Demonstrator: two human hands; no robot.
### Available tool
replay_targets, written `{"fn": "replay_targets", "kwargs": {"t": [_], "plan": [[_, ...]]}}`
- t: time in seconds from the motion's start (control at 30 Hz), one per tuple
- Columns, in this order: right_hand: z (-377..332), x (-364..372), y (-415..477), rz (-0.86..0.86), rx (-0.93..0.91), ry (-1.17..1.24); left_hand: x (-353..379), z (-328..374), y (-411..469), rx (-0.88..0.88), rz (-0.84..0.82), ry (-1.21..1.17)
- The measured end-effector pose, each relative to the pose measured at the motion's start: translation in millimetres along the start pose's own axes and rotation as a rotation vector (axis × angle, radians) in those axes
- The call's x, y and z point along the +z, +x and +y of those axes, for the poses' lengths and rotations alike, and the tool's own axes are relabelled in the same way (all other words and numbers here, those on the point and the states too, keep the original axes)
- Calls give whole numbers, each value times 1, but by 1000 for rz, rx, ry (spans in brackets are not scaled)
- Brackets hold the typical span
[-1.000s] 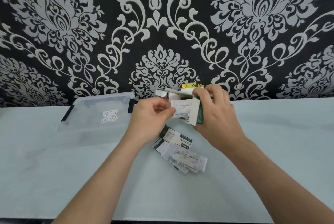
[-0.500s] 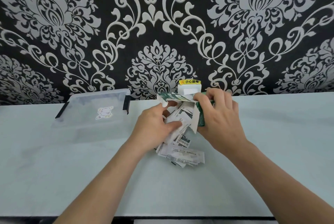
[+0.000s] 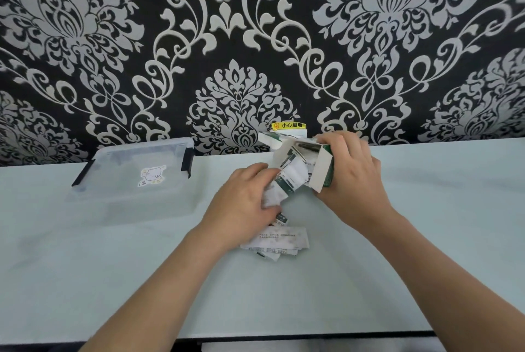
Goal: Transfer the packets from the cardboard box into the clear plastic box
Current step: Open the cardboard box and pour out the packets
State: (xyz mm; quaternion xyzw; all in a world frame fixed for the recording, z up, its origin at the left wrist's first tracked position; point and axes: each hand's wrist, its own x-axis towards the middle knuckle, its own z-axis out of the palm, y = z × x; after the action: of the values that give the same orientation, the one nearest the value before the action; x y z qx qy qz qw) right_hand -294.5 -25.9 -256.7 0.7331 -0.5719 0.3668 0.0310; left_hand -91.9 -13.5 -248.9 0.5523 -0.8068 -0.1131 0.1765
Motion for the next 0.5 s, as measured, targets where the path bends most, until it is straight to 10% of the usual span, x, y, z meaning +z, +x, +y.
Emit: {"fn": "replay_targets", "kwargs": {"t": [0.5], "plan": [[53, -18, 16, 6, 467, 872, -3, -6, 0, 74, -244, 31]]}}
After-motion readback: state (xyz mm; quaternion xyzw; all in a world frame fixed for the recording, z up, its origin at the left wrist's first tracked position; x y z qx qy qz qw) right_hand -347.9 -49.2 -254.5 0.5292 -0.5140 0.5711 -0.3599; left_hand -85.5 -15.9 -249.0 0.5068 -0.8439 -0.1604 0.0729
